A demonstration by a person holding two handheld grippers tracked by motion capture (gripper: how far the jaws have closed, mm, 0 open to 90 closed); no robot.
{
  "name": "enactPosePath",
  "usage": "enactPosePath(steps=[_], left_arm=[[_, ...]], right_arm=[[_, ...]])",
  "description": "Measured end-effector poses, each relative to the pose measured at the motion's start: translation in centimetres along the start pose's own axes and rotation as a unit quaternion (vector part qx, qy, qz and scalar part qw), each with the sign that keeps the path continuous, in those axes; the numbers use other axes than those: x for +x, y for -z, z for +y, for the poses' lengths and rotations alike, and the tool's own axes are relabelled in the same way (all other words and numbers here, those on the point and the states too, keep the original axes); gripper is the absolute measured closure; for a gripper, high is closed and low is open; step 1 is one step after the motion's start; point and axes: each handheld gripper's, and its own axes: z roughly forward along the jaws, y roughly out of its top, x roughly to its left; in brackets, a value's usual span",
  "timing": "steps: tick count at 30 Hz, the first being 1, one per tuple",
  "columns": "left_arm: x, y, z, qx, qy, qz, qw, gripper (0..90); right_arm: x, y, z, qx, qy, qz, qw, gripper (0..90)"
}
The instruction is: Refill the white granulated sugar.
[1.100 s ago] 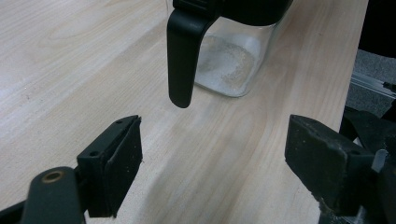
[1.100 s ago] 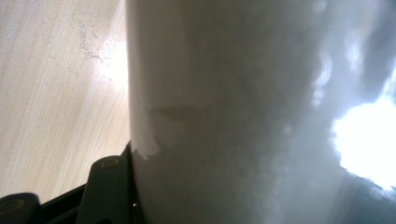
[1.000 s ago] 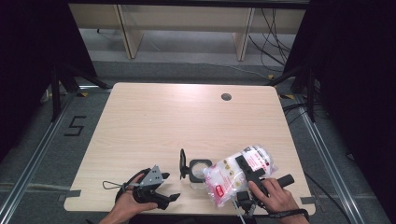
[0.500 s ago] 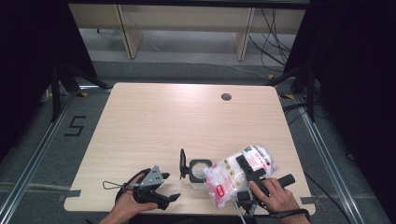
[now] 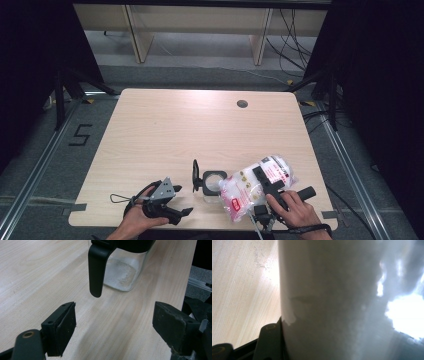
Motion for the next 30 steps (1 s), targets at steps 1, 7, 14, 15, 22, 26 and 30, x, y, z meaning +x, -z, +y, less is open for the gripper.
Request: enactPosePath(steps=[1, 7, 14, 15, 22, 26, 30], left_arm=[[0.0, 0.0, 0.0, 0.0, 0.0, 0.0, 1.0, 18.7], [-0.19, 0.02, -0.05, 0.0, 0.018, 0.002, 0.9998, 18.7], [-0.33, -0.08, -0.07, -0.007, 0.025, 0.0, 0.9997, 18.7], [-0.33, -0.08, -0.07, -0.007, 0.025, 0.0, 0.9997, 18.7], [-0.2, 0.01, -0.07, 0.0, 0.019, 0.001, 0.9998, 18.7], [-0.09, 0.0, -0.05, 0.0, 0.011, -0.001, 0.9999, 18.7], [-0.05, 0.03, -0.02, 0.003, 0.007, 0.0, 1.0, 18.7]], right_arm=[[-0.02, -0.02, -0.01, -0.001, 0.002, 0.0, 1.0, 42.5], [0.17, 0.01, 0.01, 0.002, -0.009, 0.003, 1.0, 42.6], [0.17, 0.14, 0.08, 0.005, -0.011, 0.001, 0.9999, 42.6], [0.17, 0.14, 0.08, 0.005, -0.011, 0.001, 0.9999, 42.6], [-0.2, 0.03, 0.03, -0.003, 0.009, -0.004, 0.9999, 42.7], [0.03, 0.15, 0.04, 0.004, -0.005, 0.001, 1.0, 42.7], [0.06, 0.19, 0.04, 0.004, -0.008, 0.0, 1.0, 42.8]])
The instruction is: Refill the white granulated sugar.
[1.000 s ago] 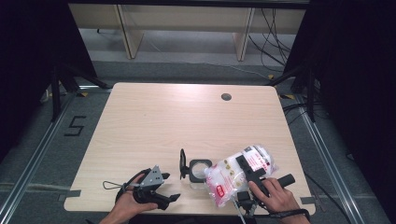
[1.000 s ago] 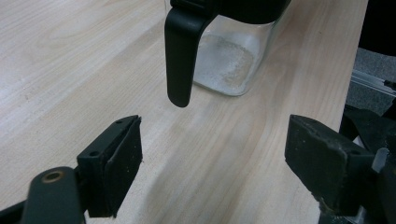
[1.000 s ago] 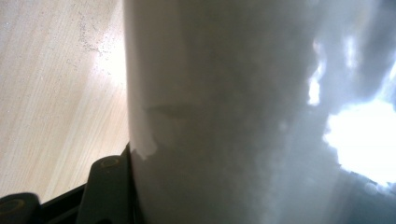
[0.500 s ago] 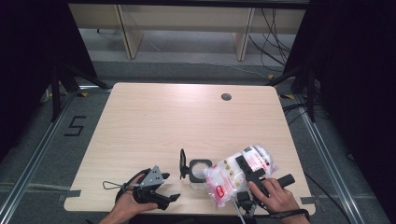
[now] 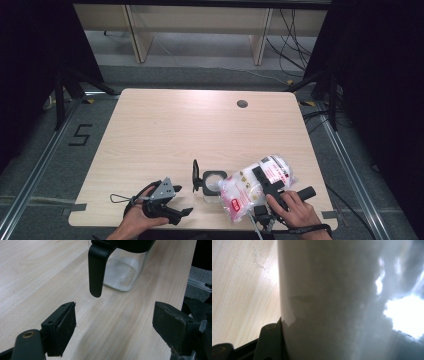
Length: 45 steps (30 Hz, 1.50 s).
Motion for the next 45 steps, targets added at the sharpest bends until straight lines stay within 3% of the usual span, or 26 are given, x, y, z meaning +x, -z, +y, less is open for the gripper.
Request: enactPosePath(steps=[4, 5, 13, 15, 22, 24, 29, 31, 39, 41, 42, 45], left_arm=[[0.09, -0.02, 0.06, 0.003, -0.001, -0.007, 1.0, 18.7], [0.09, -0.02, 0.06, 0.003, -0.001, -0.007, 1.0, 18.7], [0.18, -0.01, 0.07, 0.006, -0.001, -0.008, 0.9999, 18.7], [0.06, -0.05, 0.0, 0.005, 0.013, -0.008, 0.9999, 18.7], [0.14, -0.06, -0.01, 0.002, 0.021, -0.009, 0.9997, 18.7], [0.2, -0.07, -0.04, -0.001, 0.015, -0.003, 0.9999, 18.7], [0.12, -0.14, -0.05, -0.006, 0.027, -0.005, 0.9996, 18.7], [0.41, -0.1, 0.02, -0.002, 0.009, -0.004, 0.9999, 18.7], [0.41, -0.11, 0.02, -0.001, 0.011, -0.005, 0.9999, 18.7], [0.35, -0.16, 0.03, -0.004, 0.014, -0.007, 0.9999, 18.7], [0.19, -0.17, -0.02, -0.004, 0.026, -0.006, 0.9996, 18.7], [0.05, -0.17, -0.08, -0.009, 0.031, -0.006, 0.9995, 18.7]], right_arm=[[0.02, 0.0, -0.02, 0.0, -0.001, -0.001, 1.0, 42.8], [-0.24, -0.13, -0.01, -0.01, 0.015, -0.006, 0.9998, 42.8], [-0.23, -0.12, -0.06, -0.009, 0.014, -0.006, 0.9998, 42.9], [-0.14, -0.07, -0.08, -0.007, 0.011, -0.005, 0.9999, 42.9], [-0.17, -0.09, -0.08, -0.008, 0.009, -0.006, 0.9999, 43.0], [-0.15, -0.11, -0.12, -0.009, 0.009, -0.006, 0.9999, 43.0], [-0.2, 0.0, -0.23, -0.005, 0.007, -0.005, 1.0, 43.1], [-0.24, 0.07, -0.3, -0.003, 0.003, -0.006, 1.0, 43.2], [-0.43, 0.03, -0.29, -0.01, 0.008, -0.013, 0.9998, 43.2], [-0.2, 0.12, -0.29, -0.004, -0.005, -0.008, 1.0, 43.3], [-0.22, 0.11, -0.27, -0.004, -0.002, -0.006, 1.0, 43.3], [-0.25, 0.11, -0.19, -0.005, 0.006, -0.006, 0.9999, 43.3]])
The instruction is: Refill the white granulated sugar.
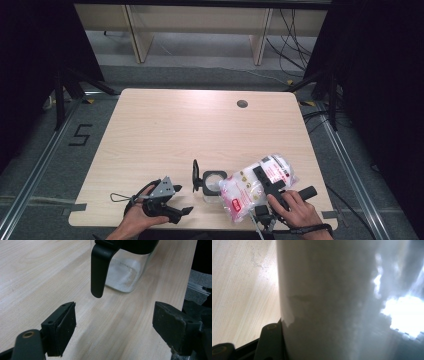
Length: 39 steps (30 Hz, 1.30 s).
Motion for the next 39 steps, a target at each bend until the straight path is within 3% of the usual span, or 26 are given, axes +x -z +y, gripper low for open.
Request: enactPosePath(steps=[5, 8, 9, 12, 13, 21, 23, 26, 27, 32, 34, 35, 37, 38, 39], left_arm=[[0.2, 0.26, 0.07, 0.005, -0.013, 0.001, 0.9999, 18.7], [0.21, 0.25, 0.07, 0.002, -0.011, 0.002, 0.9999, 18.7], [0.23, 0.29, 0.08, 0.006, -0.01, 0.0, 0.9999, 18.7], [0.24, 0.34, 0.1, 0.009, -0.01, 0.0, 0.9999, 18.7], [0.24, 0.34, 0.1, 0.01, -0.01, 0.0, 0.9999, 18.7], [0.18, 0.25, 0.06, -0.001, -0.006, 0.001, 1.0, 18.7], [0.3, 0.3, 0.13, 0.002, -0.019, 0.0, 0.9998, 18.7], [0.32, 0.29, 0.11, 0.001, -0.019, 0.0, 0.9998, 18.7], [0.18, 0.29, 0.03, 0.001, -0.004, 0.003, 1.0, 18.7], [0.21, 0.32, 0.04, 0.003, -0.008, 0.004, 1.0, 18.7], [0.15, 0.27, 0.05, 0.0, -0.005, 0.001, 1.0, 18.7], [0.16, 0.27, 0.05, 0.0, -0.004, 0.001, 1.0, 18.7], [0.16, 0.25, 0.01, -0.002, -0.005, 0.002, 1.0, 18.7], [0.21, 0.29, 0.02, 0.001, -0.008, 0.004, 1.0, 18.7], [0.21, 0.29, 0.01, 0.0, -0.008, 0.004, 1.0, 18.7]], right_arm=[[-0.25, -0.04, 0.09, -0.005, 0.008, -0.005, 0.9999, 43.4], [-0.26, 0.0, 0.11, -0.005, 0.009, -0.002, 0.9999, 43.4], [-0.07, 0.06, 0.12, 0.001, -0.002, -0.002, 1.0, 43.4], [-0.02, 0.06, 0.13, 0.002, -0.001, -0.002, 1.0, 43.4], [-0.2, -0.05, 0.13, -0.006, 0.01, -0.006, 0.9999, 43.5], [-0.25, -0.01, 0.11, -0.006, 0.008, -0.006, 0.9999, 43.6], [-0.26, -0.02, 0.11, -0.006, 0.008, -0.006, 0.9999, 43.6], [-0.24, -0.04, 0.09, -0.005, 0.009, -0.005, 0.9999, 43.7], [-0.23, -0.05, 0.06, -0.005, 0.011, -0.006, 0.9999, 43.7], [-0.26, -0.04, 0.02, -0.005, 0.011, -0.006, 0.9999, 43.8], [-0.04, 0.11, 0.0, 0.004, -0.002, -0.001, 1.0, 43.8], [-0.27, -0.02, 0.03, -0.004, 0.012, -0.006, 0.9999, 43.9], [-0.26, -0.03, 0.03, -0.004, 0.013, -0.006, 0.9999, 43.9], [-0.01, 0.01, 0.0, 0.001, 0.001, 0.0, 1.0, 43.9], [-0.19, -0.02, 0.02, -0.003, 0.013, -0.003, 0.9999, 43.9]])
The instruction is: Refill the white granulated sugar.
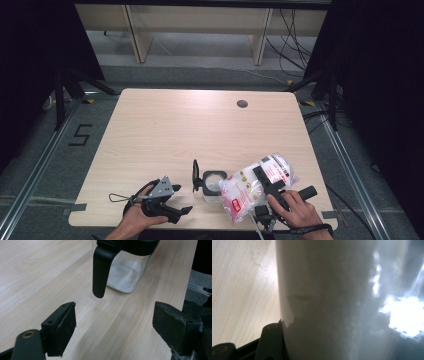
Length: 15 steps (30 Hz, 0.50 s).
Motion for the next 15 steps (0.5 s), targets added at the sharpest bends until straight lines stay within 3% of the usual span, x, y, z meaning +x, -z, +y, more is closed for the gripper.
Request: enactPosePath(steps=[7, 13, 14, 15], left_arm=[[-0.07, 0.07, -0.02, -0.004, 0.003, -0.001, 1.0, 18.7], [-0.08, 0.06, 0.01, -0.007, 0.004, -0.001, 1.0, 18.7], [-0.08, 0.06, 0.01, -0.007, 0.004, -0.001, 1.0, 18.7], [-0.09, 0.05, -0.02, -0.009, 0.004, 0.0, 1.0, 18.7]], right_arm=[[-0.02, -0.06, 0.07, -0.003, 0.007, -0.002, 1.0, 44.1], [0.22, 0.09, 0.14, 0.006, -0.003, -0.001, 1.0, 44.2], [0.01, -0.01, 0.09, -0.002, 0.007, -0.001, 1.0, 44.3], [0.17, 0.06, 0.08, 0.005, -0.007, 0.0, 1.0, 44.3]])
